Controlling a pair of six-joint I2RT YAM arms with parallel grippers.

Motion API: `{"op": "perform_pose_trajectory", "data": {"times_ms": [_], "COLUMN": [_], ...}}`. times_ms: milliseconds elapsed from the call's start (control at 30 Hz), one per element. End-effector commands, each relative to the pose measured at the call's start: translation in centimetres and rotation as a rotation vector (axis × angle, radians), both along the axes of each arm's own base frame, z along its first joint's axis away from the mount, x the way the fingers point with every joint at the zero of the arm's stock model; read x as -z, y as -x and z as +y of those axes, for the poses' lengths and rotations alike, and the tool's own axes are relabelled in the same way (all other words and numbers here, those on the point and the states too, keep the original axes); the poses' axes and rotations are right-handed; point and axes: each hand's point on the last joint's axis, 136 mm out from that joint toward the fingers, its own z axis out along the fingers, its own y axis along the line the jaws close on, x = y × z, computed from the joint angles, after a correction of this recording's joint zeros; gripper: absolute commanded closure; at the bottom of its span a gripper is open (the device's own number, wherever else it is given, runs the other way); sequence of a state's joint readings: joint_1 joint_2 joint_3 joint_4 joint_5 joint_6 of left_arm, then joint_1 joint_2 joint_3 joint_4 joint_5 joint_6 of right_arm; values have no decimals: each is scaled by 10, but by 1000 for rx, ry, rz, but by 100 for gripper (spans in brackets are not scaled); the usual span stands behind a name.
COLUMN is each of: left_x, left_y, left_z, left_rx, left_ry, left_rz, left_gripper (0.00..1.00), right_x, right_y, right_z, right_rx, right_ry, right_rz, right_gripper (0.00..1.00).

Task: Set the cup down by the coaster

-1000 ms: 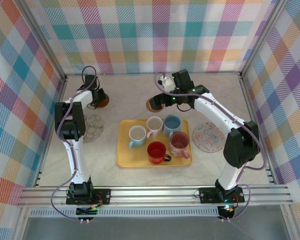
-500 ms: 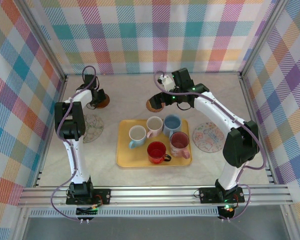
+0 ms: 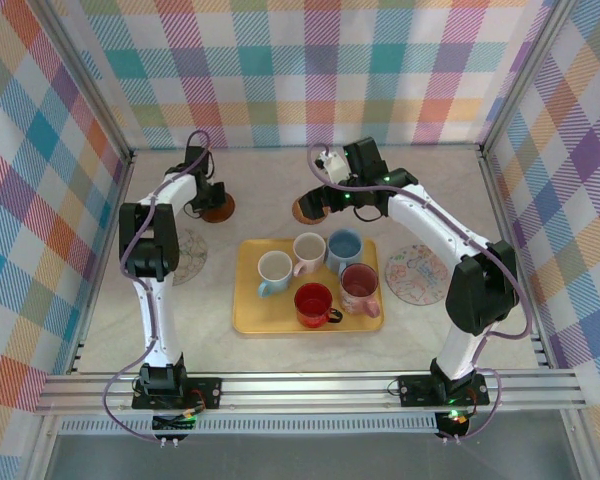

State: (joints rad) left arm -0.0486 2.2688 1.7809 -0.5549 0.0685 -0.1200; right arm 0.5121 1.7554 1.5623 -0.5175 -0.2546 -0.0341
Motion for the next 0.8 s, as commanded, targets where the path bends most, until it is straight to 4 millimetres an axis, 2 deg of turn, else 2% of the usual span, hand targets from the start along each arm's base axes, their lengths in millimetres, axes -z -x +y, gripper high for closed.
{"op": "perform_pose_trajectory", "data": {"times_ms": [0, 233, 767], "left_x": [22, 21, 26], "left_y": [28, 34, 43], "left_z": [-25, -55, -103], "left_rx": [81, 115, 172], "left_ry": [42, 120, 176], "left_rz": [136, 162, 178], "left_gripper": [100, 100, 100], "right_x": [-4, -5, -6], "right_y": [8, 7, 7], "right_z": [5, 4, 4], "right_rx": [-19, -10, 15], "right_ry": [-28, -28, -53], "right_rz": [7, 5, 16], "right_gripper": [1, 1, 1]}}
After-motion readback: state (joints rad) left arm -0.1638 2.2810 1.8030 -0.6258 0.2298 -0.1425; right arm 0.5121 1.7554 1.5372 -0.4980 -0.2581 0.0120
